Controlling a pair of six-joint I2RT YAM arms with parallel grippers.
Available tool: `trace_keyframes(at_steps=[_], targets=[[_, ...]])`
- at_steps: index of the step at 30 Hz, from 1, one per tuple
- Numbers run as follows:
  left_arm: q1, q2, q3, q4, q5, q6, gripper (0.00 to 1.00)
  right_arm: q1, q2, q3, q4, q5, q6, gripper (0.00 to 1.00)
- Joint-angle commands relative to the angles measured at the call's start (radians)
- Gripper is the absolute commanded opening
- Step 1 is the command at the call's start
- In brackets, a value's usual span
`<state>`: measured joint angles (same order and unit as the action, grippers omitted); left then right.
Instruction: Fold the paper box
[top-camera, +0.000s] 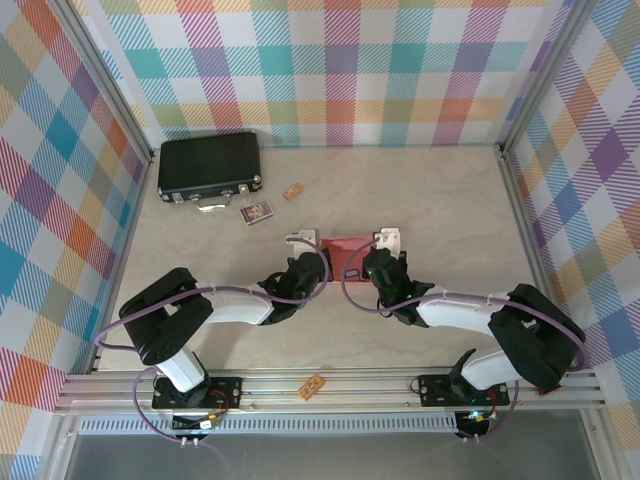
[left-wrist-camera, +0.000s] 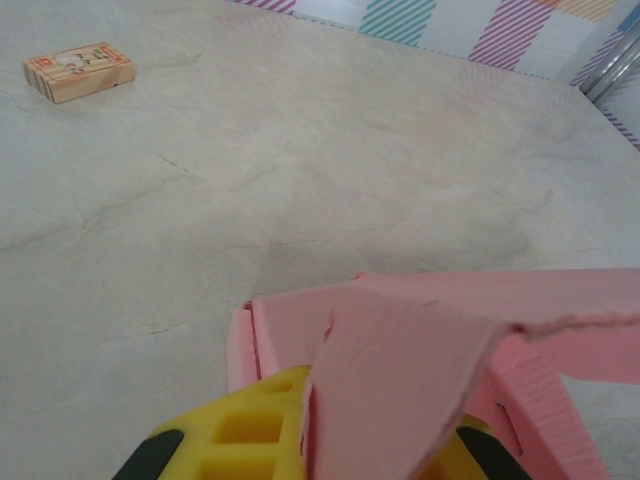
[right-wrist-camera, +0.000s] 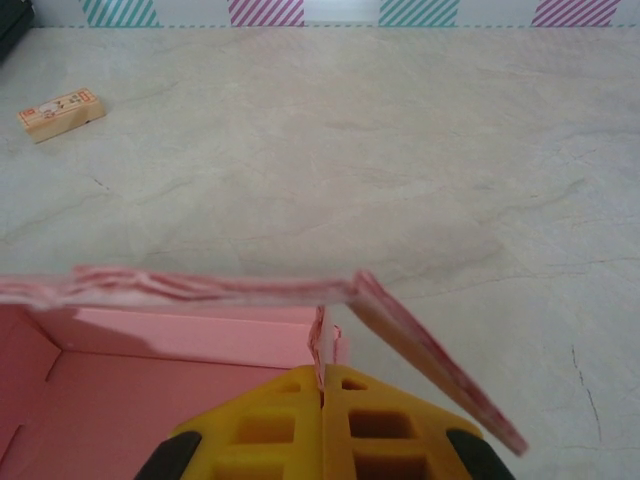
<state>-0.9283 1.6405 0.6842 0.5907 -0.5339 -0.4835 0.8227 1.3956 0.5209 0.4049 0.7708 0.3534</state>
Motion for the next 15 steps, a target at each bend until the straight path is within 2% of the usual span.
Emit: trace_keyframes(at_steps=[1,15], targets=[[-0.031,-0.024,-0.026,0.000,0.016,-0.019,0.11,0.019,-0.026,-0.025,-0.022,0.004,0.040,0.01],[-0.079,-0.021,-0.095,0.007,-0.027,-0.060,0.13,0.094,-0.056,-0.094,-0.117,0.075,0.175,0.02]])
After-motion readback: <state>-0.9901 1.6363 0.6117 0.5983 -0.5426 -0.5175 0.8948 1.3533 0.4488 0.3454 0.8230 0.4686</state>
